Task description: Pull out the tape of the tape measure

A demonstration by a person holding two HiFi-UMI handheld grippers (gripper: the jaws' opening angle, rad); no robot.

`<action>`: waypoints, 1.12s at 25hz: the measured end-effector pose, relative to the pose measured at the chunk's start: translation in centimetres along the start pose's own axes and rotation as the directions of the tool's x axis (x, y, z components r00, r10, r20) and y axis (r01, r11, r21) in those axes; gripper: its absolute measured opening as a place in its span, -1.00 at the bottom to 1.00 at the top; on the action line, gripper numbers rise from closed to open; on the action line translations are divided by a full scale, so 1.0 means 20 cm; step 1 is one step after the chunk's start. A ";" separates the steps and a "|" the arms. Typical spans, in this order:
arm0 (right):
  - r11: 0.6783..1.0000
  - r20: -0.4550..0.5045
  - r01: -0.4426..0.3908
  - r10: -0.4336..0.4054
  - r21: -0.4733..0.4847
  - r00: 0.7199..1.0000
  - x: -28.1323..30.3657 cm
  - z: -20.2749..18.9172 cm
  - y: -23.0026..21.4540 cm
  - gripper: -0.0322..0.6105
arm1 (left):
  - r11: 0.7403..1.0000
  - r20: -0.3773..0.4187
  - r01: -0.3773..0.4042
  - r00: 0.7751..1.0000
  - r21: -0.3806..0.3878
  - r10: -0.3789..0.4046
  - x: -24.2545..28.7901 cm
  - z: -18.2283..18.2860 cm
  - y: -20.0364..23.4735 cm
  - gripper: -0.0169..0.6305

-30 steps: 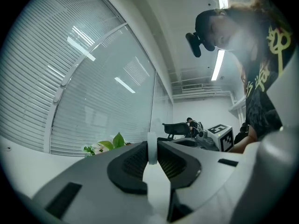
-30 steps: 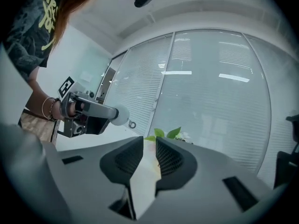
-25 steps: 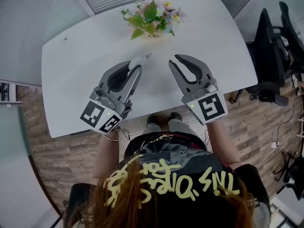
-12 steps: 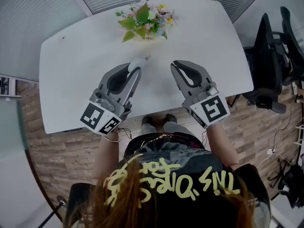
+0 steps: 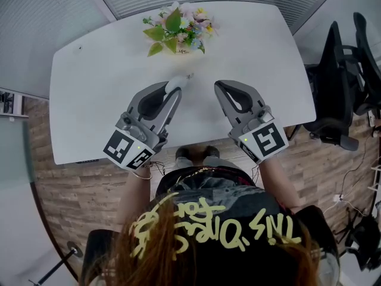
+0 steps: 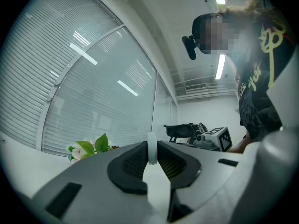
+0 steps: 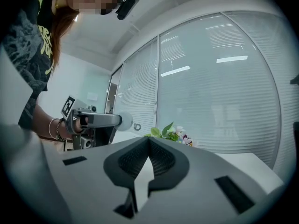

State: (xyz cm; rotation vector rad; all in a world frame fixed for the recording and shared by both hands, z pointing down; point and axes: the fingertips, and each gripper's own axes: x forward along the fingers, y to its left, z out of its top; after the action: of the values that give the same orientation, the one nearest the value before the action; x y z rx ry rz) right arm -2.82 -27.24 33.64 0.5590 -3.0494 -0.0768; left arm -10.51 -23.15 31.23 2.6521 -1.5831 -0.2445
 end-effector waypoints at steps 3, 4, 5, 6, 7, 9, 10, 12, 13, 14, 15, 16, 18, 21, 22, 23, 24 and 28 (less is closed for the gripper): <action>1.000 -0.003 0.000 0.000 0.001 1.000 -0.01 0.00 -0.04 -0.89 | 1.000 0.000 -0.004 1.000 -0.003 0.004 0.03 0.00 -0.01 -0.76; 1.000 -0.005 0.003 -0.003 -0.003 1.000 -0.02 0.00 -0.05 -0.89 | 1.000 0.000 -0.005 1.000 -0.005 0.005 0.03 -0.01 -0.01 -0.76; 1.000 -0.008 0.007 -0.007 -0.009 1.000 -0.02 0.00 -0.07 -0.89 | 1.000 0.000 -0.007 1.000 -0.006 0.007 0.04 -0.01 -0.01 -0.76; 1.000 -0.011 0.012 -0.012 -0.014 1.000 -0.03 -0.01 -0.08 -0.89 | 1.000 0.000 -0.008 1.000 -0.006 0.008 0.05 -0.01 -0.01 -0.76; 1.000 -0.013 0.015 -0.016 -0.016 1.000 -0.03 -0.01 -0.09 -0.89 | 1.000 0.000 -0.010 1.000 -0.005 0.010 0.05 -0.01 -0.02 -0.76; 1.000 -0.015 0.019 -0.019 -0.013 1.000 -0.04 -0.01 -0.11 -0.89 | 1.000 -0.001 -0.009 1.000 -0.003 0.009 0.07 -0.02 -0.02 -0.76; 1.000 -0.015 0.021 -0.021 -0.010 1.000 -0.04 -0.02 -0.11 -0.89 | 1.000 -0.002 -0.009 1.000 -0.003 0.009 0.07 -0.02 -0.02 -0.76; 1.000 -0.014 0.024 -0.024 -0.004 1.000 -0.05 -0.02 -0.12 -0.89 | 1.000 -0.002 -0.009 1.000 -0.005 0.009 0.07 -0.02 -0.02 -0.76; 1.000 -0.012 0.025 -0.025 -0.002 1.000 -0.05 -0.02 -0.13 -0.89 | 1.000 -0.002 -0.010 1.000 -0.004 0.010 0.07 -0.02 -0.02 -0.76; 1.000 -0.009 0.025 -0.025 -0.001 1.000 -0.05 -0.02 -0.13 -0.89 | 1.000 -0.002 -0.011 1.000 -0.003 0.011 0.07 -0.02 -0.02 -0.76; 1.000 -0.005 0.025 -0.025 -0.004 1.000 -0.06 -0.02 -0.13 -0.89 | 1.000 -0.003 -0.013 1.000 -0.003 0.013 0.07 -0.02 -0.02 -0.76; 1.000 -0.001 0.026 -0.026 -0.011 1.000 -0.06 -0.02 -0.13 -0.89 | 1.000 -0.004 -0.014 1.000 -0.004 0.014 0.07 -0.03 -0.03 -0.76; 0.999 0.003 0.029 -0.029 -0.025 1.000 -0.08 -0.03 -0.14 -0.89 | 1.000 -0.006 -0.012 1.000 -0.007 0.012 0.07 -0.04 -0.04 -0.76; 1.000 0.001 0.028 -0.028 -0.003 1.000 -0.08 -0.01 -0.12 -0.89 | 1.000 -0.010 -0.008 1.000 -0.009 0.008 0.06 -0.05 -0.05 -0.76; 1.000 -0.001 0.027 -0.027 -0.001 1.000 -0.08 -0.01 -0.12 -0.89 | 1.000 -0.011 -0.007 1.000 -0.011 0.007 0.06 -0.05 -0.05 -0.76; 1.000 -0.001 0.025 -0.025 -0.003 1.000 -0.08 -0.01 -0.11 -0.89 | 1.000 -0.012 -0.007 1.000 -0.012 0.007 0.06 -0.05 -0.05 -0.76; 1.000 0.000 0.023 -0.023 -0.007 1.000 -0.08 -0.01 -0.10 -0.89 | 1.000 -0.013 -0.007 1.000 -0.013 0.007 0.05 -0.06 -0.06 -0.76; 1.000 0.000 0.018 -0.018 -0.007 1.000 -0.09 -0.02 -0.07 -0.89 | 1.000 -0.016 -0.010 1.000 -0.017 0.010 0.03 -0.06 -0.06 -0.76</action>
State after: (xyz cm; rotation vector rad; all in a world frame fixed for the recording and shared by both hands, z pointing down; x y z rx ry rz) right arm -0.67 -27.97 33.97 0.5864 -3.0430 -0.0884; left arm -8.99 -23.18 32.27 2.6264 -1.5817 -0.2349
